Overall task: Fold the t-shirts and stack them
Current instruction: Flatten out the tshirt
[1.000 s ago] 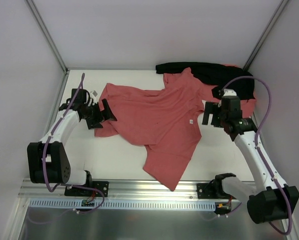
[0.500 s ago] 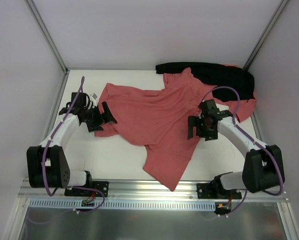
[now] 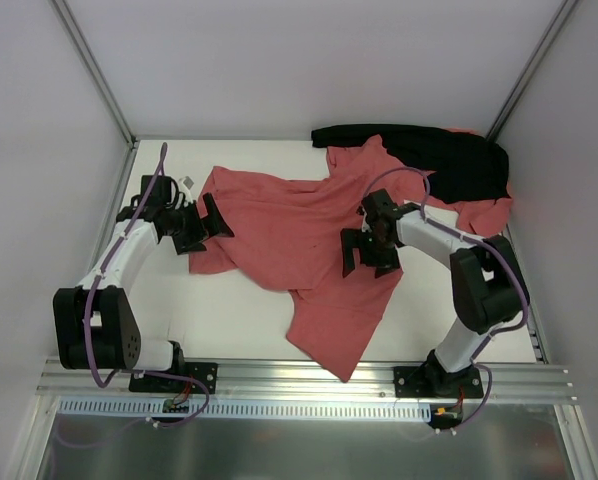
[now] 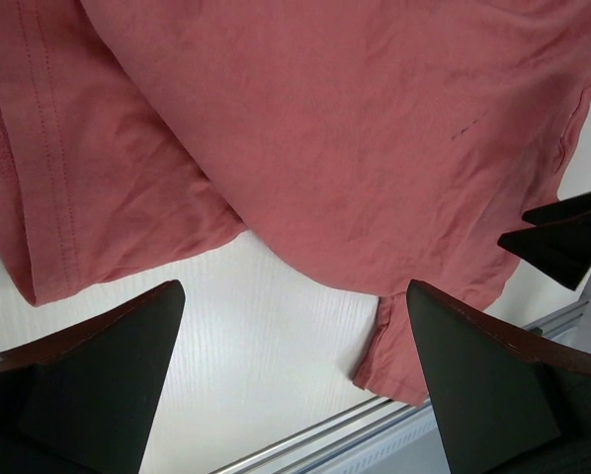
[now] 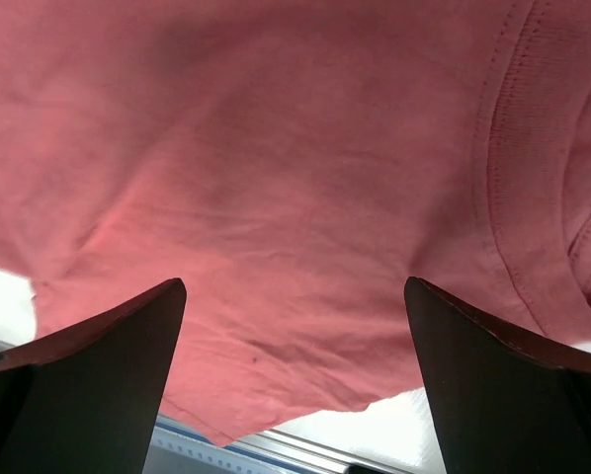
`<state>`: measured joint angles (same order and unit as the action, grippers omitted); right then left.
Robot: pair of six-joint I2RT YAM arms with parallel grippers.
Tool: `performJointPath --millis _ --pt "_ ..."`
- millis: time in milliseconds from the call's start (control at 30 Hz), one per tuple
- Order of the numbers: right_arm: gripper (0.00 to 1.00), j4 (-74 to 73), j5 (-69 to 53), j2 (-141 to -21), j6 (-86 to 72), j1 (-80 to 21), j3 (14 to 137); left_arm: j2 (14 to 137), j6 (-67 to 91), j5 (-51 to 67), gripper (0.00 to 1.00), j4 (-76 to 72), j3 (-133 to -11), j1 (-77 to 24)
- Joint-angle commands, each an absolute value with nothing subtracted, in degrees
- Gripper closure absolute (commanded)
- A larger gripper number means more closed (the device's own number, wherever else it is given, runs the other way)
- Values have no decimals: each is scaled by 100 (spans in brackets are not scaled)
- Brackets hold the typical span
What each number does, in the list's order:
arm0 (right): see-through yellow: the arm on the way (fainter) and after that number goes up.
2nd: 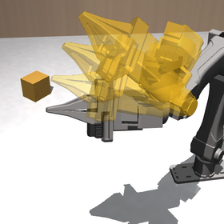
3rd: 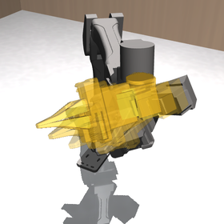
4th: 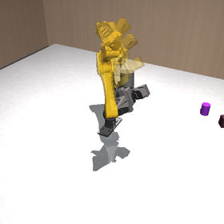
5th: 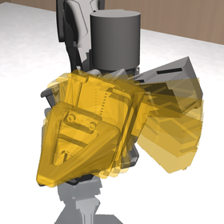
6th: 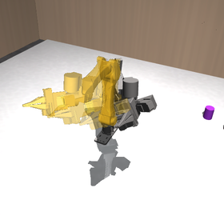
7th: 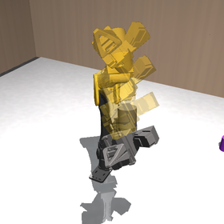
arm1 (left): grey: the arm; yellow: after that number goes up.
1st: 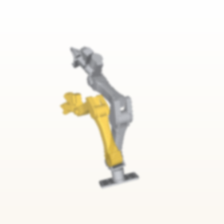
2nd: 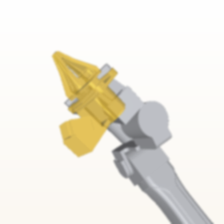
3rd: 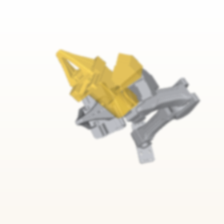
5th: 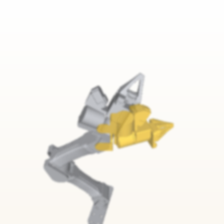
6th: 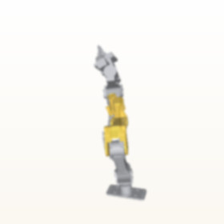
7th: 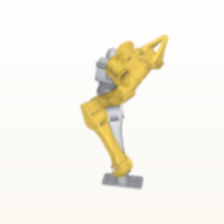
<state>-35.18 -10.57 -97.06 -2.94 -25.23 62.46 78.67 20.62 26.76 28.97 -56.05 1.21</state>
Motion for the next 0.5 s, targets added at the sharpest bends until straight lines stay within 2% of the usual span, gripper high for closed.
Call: performJointPath --millis 0,233,467 --pt "1 -3604 -1047 -9905 -325 -2522 6223 7954 2118 2698 1 3006 -5915 149" --pt "1 -3586 -774 -10213 -281 -2452 5924 8121 1995 2575 1 3234 -6380 149" --pt "1 -3892 -379 -10274 -764 -2083 6151 8148 1943 2514 1 3357 -6530 149"
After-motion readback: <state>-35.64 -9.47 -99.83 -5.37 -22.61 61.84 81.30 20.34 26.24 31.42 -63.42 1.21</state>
